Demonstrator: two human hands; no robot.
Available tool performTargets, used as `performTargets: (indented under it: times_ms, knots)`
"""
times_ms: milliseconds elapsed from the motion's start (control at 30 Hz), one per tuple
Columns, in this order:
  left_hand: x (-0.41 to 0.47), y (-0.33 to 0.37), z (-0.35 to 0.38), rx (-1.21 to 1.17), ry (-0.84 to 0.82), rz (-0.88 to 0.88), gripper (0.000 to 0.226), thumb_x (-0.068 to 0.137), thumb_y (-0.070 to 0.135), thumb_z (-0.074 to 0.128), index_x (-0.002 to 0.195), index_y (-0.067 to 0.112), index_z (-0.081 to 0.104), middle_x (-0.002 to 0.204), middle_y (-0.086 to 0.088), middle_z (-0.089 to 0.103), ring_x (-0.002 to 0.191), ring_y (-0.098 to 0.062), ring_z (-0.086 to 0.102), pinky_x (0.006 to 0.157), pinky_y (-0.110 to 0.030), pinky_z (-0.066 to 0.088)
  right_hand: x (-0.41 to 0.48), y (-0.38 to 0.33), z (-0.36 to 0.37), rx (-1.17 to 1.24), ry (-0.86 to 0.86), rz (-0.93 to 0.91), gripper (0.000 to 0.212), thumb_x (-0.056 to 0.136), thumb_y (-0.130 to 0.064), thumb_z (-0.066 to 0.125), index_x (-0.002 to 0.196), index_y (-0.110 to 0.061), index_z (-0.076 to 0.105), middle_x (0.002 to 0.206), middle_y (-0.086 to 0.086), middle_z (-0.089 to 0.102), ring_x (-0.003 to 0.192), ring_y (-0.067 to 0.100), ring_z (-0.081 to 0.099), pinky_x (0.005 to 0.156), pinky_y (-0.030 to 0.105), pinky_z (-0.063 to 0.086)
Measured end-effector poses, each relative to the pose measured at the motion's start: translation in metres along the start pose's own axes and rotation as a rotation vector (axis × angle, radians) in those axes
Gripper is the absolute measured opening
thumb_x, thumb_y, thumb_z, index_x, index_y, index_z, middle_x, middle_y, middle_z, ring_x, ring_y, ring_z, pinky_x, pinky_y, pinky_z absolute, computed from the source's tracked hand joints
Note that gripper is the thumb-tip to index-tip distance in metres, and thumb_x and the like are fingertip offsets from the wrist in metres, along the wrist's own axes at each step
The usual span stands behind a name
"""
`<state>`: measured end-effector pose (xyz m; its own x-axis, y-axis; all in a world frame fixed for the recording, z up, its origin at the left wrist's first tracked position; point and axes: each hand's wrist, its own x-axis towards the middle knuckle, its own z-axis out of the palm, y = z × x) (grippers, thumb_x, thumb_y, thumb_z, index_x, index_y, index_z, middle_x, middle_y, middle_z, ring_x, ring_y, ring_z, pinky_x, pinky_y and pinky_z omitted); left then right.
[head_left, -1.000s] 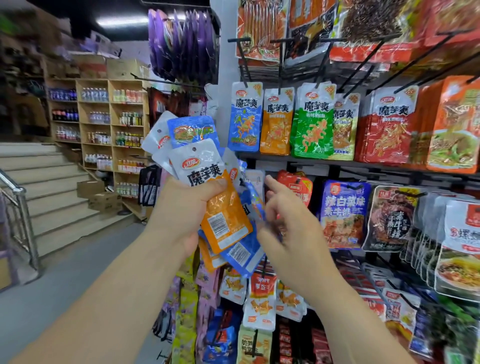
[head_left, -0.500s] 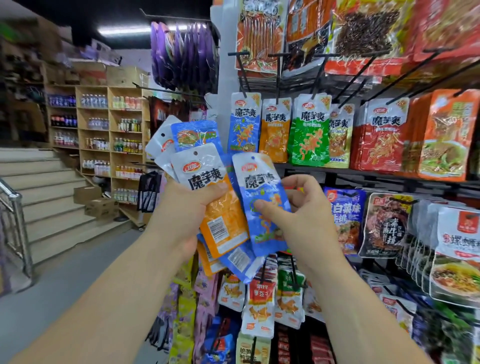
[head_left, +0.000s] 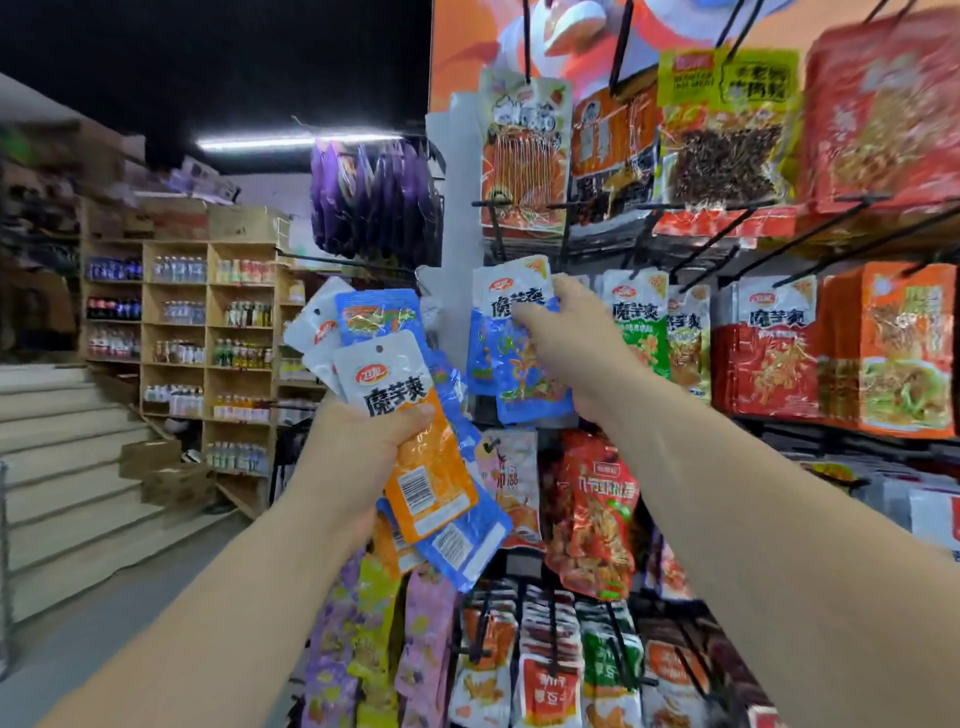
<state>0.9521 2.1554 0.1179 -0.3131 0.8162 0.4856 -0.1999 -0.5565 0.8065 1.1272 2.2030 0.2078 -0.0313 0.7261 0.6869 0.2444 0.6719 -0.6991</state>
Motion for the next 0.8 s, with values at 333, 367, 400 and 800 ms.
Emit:
performTargets:
  times_ms: [333,367,400,800]
  knots:
    - [0.021,-0.02,-0.001,-0.007,-0.044,-0.036,0.024,0.091,-0.003,0.073,0.108,0.013,0.07,0.097,-0.011,0.08,0.075,-0.025,0.078,0.059,-0.035,0.062,0.052,-0.015,0.029,0.007,0.184,-0.003,0.048,0.097,-0.021,0.06,0.063,-0.023,0.025,0.059,0.002,0.019,0.054,0.02,0.017,0.052,0.028,0.011]
    - [0.021,-0.02,-0.001,-0.012,-0.052,-0.031,0.025,0.091,-0.003,0.073,0.109,0.014,0.07,0.095,-0.009,0.08,0.075,-0.023,0.078,0.057,-0.034,0.062,0.053,-0.015,0.029,0.008,0.188,0.002,0.048,0.095,-0.02,0.059,0.062,-0.023,0.024,0.059,0.001,0.018,0.054,0.02,0.014,0.052,0.028,0.008]
    - [0.021,-0.02,-0.002,-0.018,-0.062,-0.021,0.027,0.092,-0.004,0.072,0.111,0.015,0.069,0.093,-0.007,0.08,0.074,-0.022,0.078,0.056,-0.032,0.061,0.053,-0.014,0.029,0.008,0.187,0.003,0.048,0.092,-0.018,0.058,0.06,-0.024,0.023,0.057,0.0,0.017,0.054,0.02,0.012,0.052,0.028,0.007]
    - [0.021,-0.015,-0.004,-0.009,-0.089,0.022,0.029,0.092,-0.005,0.07,0.112,0.015,0.069,0.096,-0.008,0.079,0.077,-0.023,0.078,0.062,-0.034,0.062,0.06,-0.001,0.031,-0.006,0.244,0.009,0.056,0.098,-0.028,0.059,0.054,-0.023,0.024,0.044,-0.008,0.016,0.048,0.02,0.015,0.05,0.03,0.01]
